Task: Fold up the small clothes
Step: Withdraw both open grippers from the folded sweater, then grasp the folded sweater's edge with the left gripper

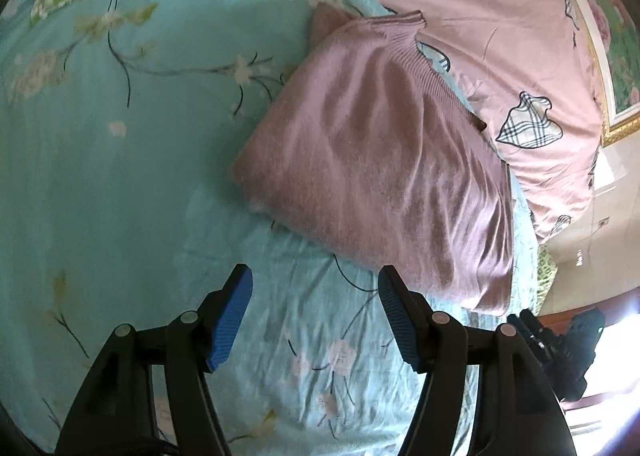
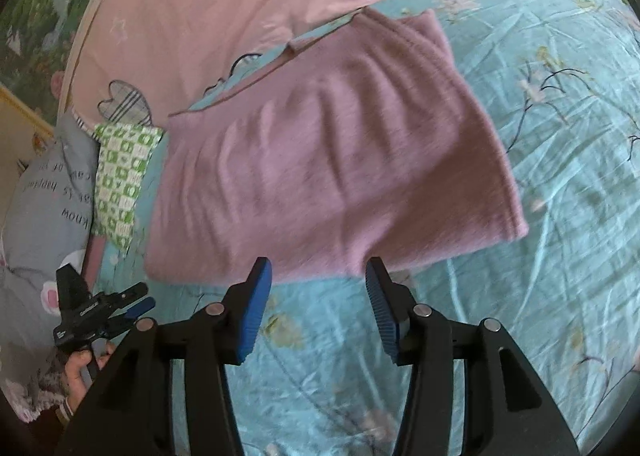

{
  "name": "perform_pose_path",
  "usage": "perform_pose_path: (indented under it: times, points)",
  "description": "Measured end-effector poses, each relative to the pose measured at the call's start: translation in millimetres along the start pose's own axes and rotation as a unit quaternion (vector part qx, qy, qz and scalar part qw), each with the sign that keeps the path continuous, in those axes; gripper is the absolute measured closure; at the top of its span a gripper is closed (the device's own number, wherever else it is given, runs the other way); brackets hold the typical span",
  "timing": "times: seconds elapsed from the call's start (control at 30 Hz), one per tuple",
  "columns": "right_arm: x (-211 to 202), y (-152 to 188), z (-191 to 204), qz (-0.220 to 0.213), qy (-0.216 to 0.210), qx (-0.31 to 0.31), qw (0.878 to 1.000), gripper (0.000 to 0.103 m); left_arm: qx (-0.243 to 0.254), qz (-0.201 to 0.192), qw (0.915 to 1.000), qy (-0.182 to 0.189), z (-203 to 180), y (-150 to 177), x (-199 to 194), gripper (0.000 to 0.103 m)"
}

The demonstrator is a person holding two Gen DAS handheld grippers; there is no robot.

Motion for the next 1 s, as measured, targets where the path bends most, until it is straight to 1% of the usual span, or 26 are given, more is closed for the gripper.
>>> perform_pose_path:
  times: [0.1,0.2,0.3,0.37,0.47,0.57,0.63,0.8,0.9,1.0]
  points:
    - [1.2,7.9,6.3,0.007,-0.004,0.0,1.0,0.051,-0.019,0.002,0.9996,0.02,-0.9,0.6,2.6,0.036]
    - [1.3,17.4,13.5,0.014,-0.003,-0.002,1.0,0.051,-0.04,0.0,0.998,0.049,-2.6,-3.4,6.3,0.03]
    - [-4.0,24.8,20.4,0.009,0.004,-0.001,1.0,0.051,-0.053,0.004,0.9969,0.057,0.7,-9.2,15.9,0.029]
    - [-10.2,29.9,25.1,0.002,0.004,0.009,1.0,0.051,-0.075,0.006,0.9954,0.059,7.2,-12.5,23.1,0.029]
    - [-20.6,36.3,34.4,-0.004,-0.001,0.012,1.0,0.051,-0.114,-0.005,0.9909,0.072,14.1,-21.1,29.2,0.029]
    - [-23.8,38.6,38.0,0.004,0.004,-0.005,1.0,0.049,-0.128,-0.02,0.9892,0.068,16.0,-30.4,32.5,0.029]
    - [-21.6,33.5,36.7,0.007,0.003,-0.01,1.0,0.048,-0.133,-0.031,0.9888,0.059,16.0,-37.6,36.8,0.028]
    - [-10.0,14.0,32.3,0.03,-0.026,-0.006,0.999,0.048,-0.156,-0.059,0.9852,0.04,17.0,-49.4,42.2,0.028]
    - [-15.3,1.7,32.6,0.027,-0.048,-0.013,0.998,0.048,-0.166,-0.078,0.9828,0.02,15.5,-51.5,43.0,0.028]
    - [-20.4,-14.6,34.7,0.026,-0.069,-0.023,0.997,0.048,-0.163,-0.097,0.9819,-0.004,13.3,-54.2,45.3,0.028]
Point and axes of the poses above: each gripper's, at about its wrist camera, not at the fingertips, and x roughly the way its jaws point, z to its left, y to its underside, the point moved 10 cm from there along x, roughly the way its jaws point, and after that the axes turned 1 degree about -y, right-handed, at the moved point
